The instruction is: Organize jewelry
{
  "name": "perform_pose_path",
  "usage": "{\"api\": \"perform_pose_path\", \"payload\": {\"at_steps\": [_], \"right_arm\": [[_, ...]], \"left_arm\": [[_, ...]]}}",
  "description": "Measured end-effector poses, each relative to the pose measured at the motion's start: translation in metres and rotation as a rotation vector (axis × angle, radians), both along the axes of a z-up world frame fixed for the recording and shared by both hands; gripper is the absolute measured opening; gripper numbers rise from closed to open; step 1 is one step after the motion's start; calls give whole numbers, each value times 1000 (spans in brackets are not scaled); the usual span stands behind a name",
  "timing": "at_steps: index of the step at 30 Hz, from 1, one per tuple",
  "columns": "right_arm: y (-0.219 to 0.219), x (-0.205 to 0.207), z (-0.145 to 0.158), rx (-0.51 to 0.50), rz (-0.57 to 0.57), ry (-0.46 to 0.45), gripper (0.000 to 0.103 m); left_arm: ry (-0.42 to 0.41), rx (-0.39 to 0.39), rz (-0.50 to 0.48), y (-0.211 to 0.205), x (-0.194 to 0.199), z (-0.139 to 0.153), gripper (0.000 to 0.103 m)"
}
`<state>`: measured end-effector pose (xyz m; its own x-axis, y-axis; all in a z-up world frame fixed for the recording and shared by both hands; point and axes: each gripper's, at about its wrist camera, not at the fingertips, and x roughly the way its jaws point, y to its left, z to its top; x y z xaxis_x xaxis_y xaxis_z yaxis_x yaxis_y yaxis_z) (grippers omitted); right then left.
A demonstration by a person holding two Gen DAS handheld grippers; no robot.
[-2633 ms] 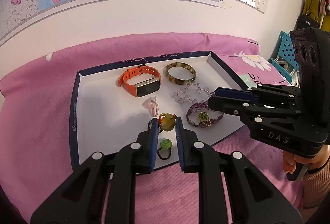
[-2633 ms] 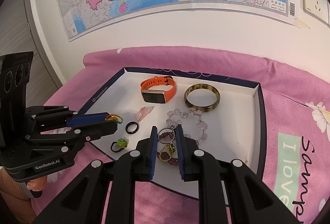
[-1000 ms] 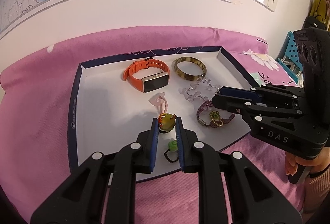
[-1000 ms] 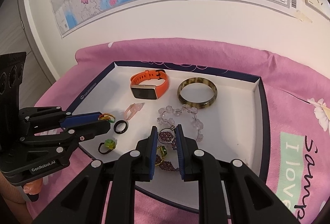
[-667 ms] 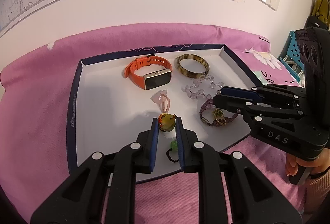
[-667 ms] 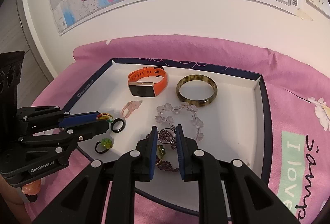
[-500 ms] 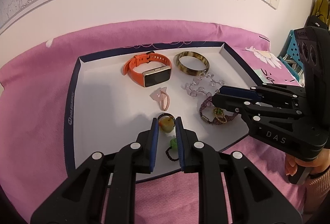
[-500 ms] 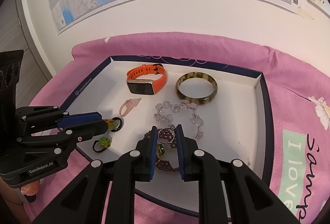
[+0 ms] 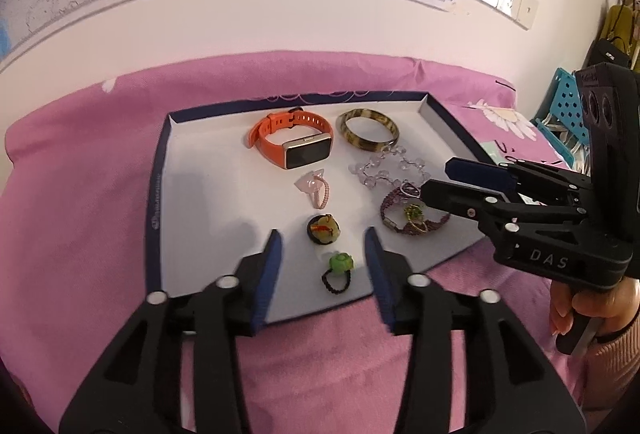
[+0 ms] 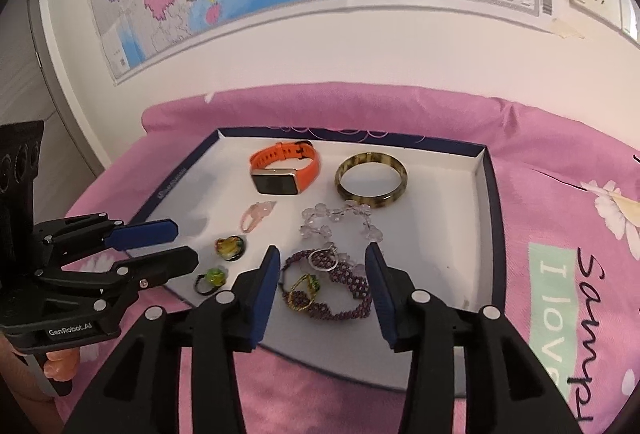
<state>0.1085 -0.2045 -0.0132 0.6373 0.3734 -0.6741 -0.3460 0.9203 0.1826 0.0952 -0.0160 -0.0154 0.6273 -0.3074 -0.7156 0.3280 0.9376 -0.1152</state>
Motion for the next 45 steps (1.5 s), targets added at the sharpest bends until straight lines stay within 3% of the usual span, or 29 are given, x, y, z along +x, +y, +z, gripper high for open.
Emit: {"api": "perform_pose_path", "payload": {"at_steps": [2,5,7,10,11,15,26,45], "right_arm": [[-2,-9,4,8,-2,-14,53],[-4,-21,8,23,-3,-28,60],[-6,-31,9,27,-9,-36,65],[-5,-44,10,5,-22,-57,82],[-5,-48,10,-4,-30,-63,90],[-3,-62,10,-27,-44,-79,96],[-1,-84,4,-47,-64,-90,96],[-1,-99,3,-28,-68,-90,96]], "left_arm": [[-20,6,-1,2,-9,5,56],[-57,15,16,8,-25,11,70],[-70,9,19,12,-34,14,85],[-102,25,44,16,-48,15,98],[-103,33,54,17,-51,14,98],[-96,29,92,23,-61,10,98],[-92,65,144,21,-77,4,98],[-93,34,197,30,-85,6,98]]}}
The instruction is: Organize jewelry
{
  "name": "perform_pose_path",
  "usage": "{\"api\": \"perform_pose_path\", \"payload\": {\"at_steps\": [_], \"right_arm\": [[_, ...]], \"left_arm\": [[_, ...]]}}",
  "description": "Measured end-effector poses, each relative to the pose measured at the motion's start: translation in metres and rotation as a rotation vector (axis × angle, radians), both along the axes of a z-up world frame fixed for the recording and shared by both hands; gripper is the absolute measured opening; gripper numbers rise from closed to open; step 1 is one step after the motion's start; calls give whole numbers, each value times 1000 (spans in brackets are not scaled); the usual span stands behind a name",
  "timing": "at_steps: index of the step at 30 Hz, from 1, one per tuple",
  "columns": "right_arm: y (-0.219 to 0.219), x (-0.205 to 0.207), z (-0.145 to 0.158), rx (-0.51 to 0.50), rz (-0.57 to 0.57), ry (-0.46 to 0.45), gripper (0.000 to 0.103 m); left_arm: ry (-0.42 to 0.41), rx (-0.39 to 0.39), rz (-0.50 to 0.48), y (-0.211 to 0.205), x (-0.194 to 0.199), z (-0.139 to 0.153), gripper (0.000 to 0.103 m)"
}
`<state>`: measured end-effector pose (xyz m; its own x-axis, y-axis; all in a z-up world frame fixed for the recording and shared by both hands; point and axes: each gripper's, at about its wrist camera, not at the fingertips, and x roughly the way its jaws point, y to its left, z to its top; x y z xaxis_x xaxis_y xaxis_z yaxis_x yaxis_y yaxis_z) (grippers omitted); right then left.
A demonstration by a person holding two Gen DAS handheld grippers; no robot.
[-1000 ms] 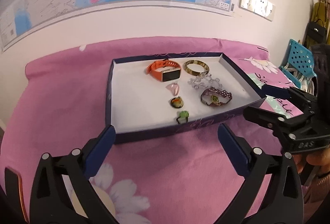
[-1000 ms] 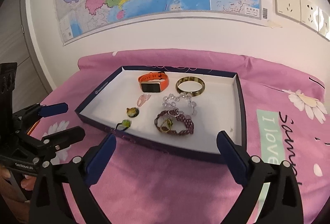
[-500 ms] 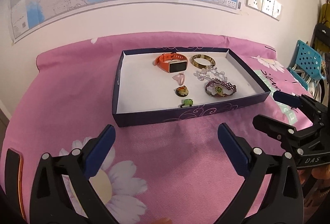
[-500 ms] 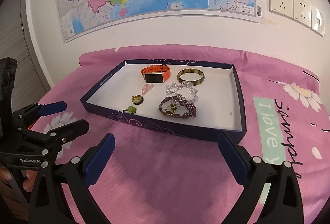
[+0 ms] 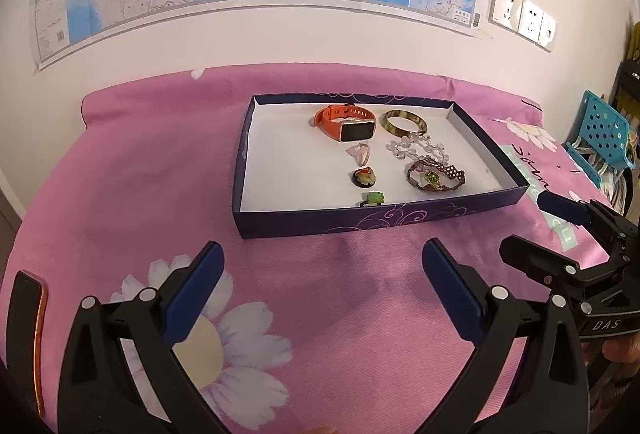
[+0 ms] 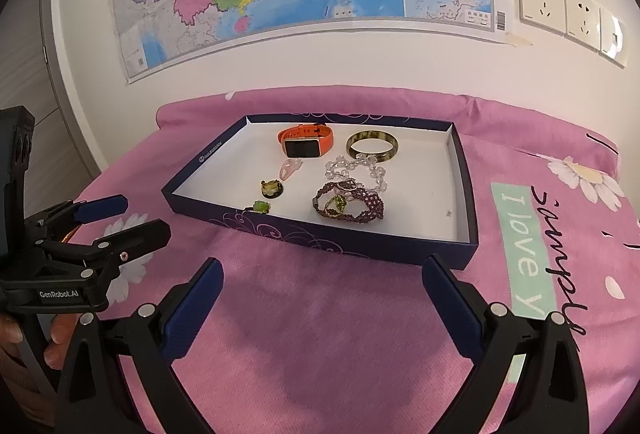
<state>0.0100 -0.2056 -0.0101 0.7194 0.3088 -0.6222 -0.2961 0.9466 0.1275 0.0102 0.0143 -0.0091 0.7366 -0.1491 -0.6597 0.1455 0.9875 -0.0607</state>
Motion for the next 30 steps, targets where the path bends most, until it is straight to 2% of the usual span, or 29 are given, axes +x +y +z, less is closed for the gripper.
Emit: {"api": "perform_pose_path", "payload": {"at_steps": [15,30], "right_arm": [[2,-6,5,18,17,-76,96],[9,-5,-1,-17,16,-27,96]], "left_arm": [[9,5,-5,-2,-1,-2,98],[5,22,-24,-8,-2,-5,98]]}}
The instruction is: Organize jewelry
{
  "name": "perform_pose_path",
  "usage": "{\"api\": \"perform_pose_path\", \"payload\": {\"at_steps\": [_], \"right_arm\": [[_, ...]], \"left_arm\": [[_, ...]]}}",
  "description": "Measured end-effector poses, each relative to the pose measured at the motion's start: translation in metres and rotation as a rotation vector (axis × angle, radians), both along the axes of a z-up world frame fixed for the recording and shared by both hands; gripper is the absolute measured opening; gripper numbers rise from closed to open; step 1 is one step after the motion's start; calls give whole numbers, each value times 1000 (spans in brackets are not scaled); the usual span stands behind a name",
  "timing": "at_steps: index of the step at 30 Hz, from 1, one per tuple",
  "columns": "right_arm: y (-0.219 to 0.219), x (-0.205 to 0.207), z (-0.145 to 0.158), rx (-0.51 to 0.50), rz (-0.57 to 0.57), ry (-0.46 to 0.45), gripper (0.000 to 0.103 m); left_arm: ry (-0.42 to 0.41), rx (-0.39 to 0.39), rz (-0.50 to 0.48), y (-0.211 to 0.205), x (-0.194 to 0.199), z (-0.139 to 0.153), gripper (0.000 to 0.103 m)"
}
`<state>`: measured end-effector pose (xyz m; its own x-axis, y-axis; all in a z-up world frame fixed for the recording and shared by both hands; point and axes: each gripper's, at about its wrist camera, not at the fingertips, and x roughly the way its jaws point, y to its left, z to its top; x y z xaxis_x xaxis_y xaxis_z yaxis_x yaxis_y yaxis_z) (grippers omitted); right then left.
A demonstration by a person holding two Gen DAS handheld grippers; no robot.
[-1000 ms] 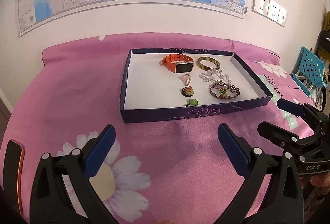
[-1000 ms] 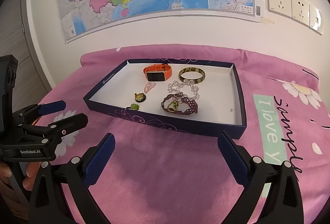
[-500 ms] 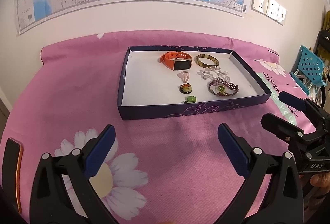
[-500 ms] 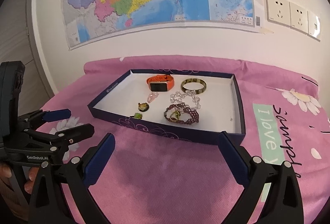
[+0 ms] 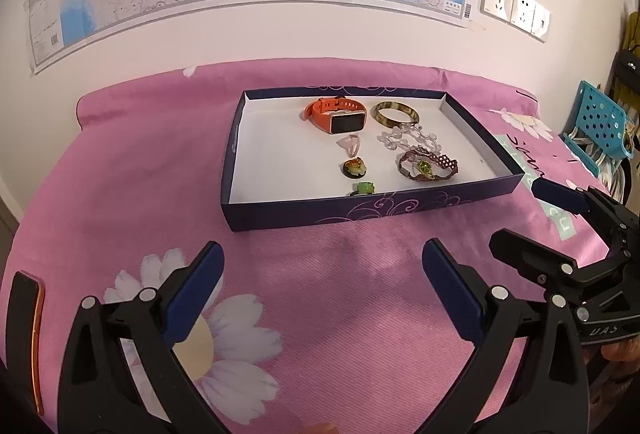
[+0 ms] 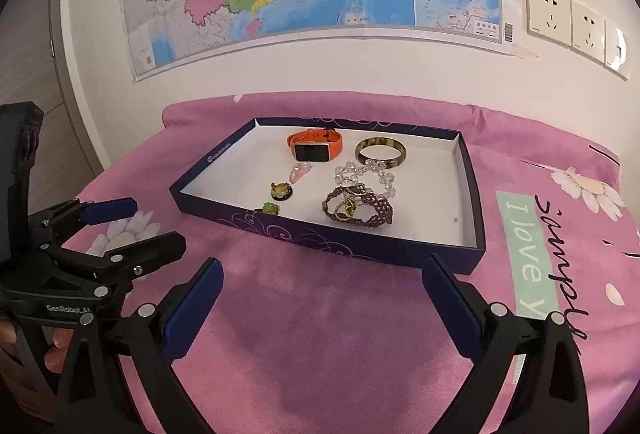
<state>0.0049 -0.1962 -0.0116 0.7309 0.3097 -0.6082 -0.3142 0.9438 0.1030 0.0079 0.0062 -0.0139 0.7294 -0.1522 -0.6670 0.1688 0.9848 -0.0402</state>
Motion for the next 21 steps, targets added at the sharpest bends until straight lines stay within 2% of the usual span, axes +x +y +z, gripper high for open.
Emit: {"api": "perform_pose_path", "payload": {"at_steps": [21], "right_arm": [[-6,4,-2,4,-20,14,96]], "left_arm": [[17,6,-10,-3,1,-4,98]]}}
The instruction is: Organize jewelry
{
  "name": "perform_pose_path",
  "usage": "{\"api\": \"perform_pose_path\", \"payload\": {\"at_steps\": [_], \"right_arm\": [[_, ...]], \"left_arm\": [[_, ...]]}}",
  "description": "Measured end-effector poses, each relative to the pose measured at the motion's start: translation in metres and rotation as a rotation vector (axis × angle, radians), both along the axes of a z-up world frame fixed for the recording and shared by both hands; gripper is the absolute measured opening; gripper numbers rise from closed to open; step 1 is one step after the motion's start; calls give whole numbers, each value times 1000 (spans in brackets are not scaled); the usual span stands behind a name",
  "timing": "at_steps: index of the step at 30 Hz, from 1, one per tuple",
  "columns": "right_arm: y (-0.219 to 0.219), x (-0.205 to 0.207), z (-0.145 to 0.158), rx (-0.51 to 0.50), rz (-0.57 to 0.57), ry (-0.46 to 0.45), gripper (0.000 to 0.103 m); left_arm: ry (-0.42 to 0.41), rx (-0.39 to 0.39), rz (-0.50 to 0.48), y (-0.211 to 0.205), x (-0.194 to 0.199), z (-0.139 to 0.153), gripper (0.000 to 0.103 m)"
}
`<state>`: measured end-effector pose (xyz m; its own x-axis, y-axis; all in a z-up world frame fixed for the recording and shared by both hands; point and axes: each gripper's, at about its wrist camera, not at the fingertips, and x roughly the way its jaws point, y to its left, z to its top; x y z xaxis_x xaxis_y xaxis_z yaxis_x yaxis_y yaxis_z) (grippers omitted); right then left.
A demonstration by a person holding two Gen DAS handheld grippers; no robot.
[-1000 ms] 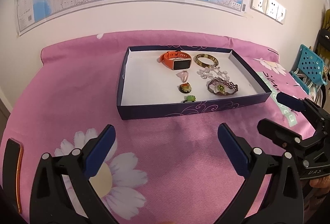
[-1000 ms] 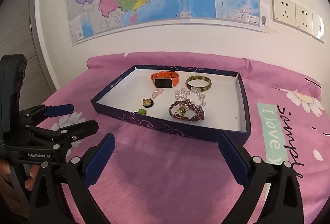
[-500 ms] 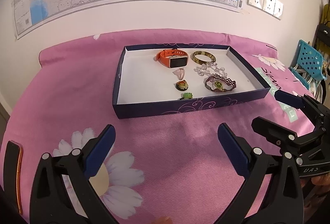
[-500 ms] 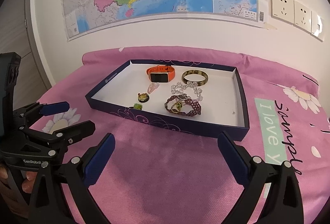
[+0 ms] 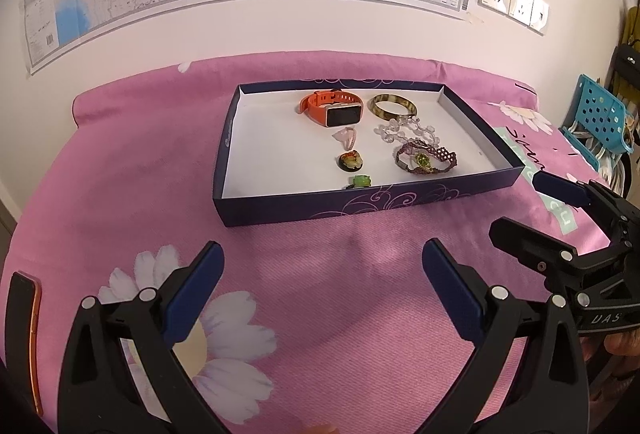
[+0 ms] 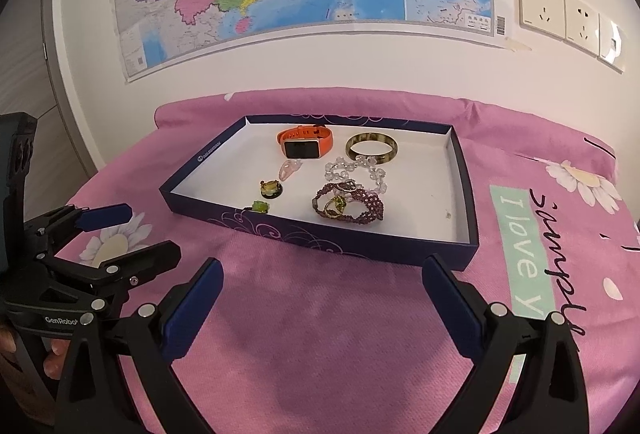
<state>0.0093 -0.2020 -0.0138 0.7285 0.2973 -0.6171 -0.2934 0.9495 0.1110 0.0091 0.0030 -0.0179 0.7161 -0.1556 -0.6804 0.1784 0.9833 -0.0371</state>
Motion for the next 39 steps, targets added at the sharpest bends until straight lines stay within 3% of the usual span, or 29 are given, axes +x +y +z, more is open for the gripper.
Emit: {"api": "perform_pose_path", "payload": {"at_steps": [39], "right_arm": [[-7,6,-5,19,-21,27,96]], "left_arm": [[-2,26,9,-1,0,1,98]]}}
